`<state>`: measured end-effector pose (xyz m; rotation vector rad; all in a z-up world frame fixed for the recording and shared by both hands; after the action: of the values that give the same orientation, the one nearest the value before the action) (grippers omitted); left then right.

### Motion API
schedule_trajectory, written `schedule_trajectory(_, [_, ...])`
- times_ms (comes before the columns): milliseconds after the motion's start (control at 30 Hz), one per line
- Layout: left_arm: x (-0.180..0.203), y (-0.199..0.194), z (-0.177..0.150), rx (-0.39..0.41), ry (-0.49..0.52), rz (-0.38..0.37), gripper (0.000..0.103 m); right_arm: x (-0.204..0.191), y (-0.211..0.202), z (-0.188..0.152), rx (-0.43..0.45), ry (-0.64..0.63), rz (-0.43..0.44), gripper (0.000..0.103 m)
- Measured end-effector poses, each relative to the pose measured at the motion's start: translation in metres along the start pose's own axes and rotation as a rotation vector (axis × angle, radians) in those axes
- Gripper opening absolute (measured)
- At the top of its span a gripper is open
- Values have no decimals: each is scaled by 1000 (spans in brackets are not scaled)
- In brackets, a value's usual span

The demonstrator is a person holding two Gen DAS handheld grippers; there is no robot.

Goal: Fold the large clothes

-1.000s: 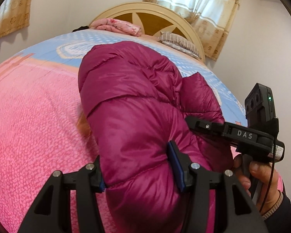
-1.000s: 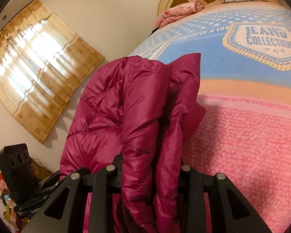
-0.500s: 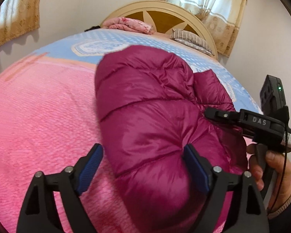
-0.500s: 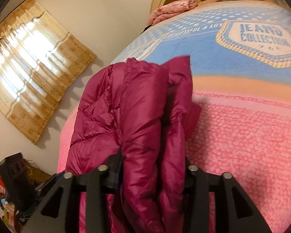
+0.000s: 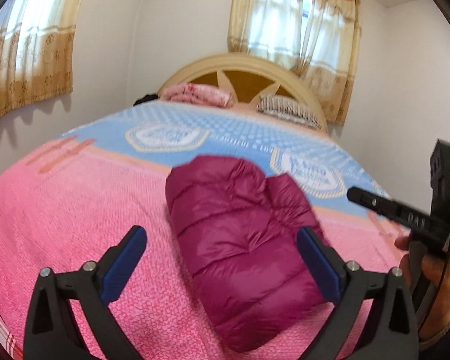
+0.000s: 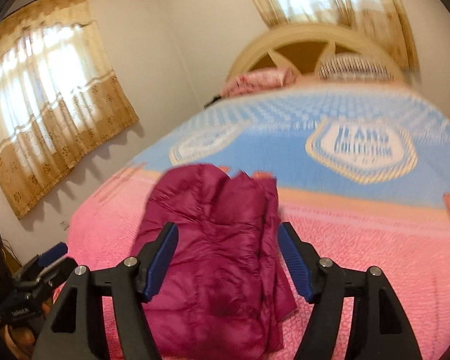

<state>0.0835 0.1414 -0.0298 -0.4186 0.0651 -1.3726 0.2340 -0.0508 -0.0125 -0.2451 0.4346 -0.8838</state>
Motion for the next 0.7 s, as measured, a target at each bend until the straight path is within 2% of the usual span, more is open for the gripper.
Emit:
schedule_trajectory(300, [13,-23,22,82,11,-33,103,-34,-48,15,96,-74,9,76])
schedule_trajectory(700, [15,-27,25,103,14,-35,103,-34,-62,16,112,-71,8,79])
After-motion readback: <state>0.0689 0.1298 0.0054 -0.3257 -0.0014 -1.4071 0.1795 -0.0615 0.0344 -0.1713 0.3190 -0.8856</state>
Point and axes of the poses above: each gripper's, at about its wrist camera, not at the fingertips, and y roughly the way its jaws point, x to its right, z to its top, the point moved 6 cm from there along y, roughly the way its jaws point, and after that the axes turned 10 degrees about x, right-handed, at the moved point
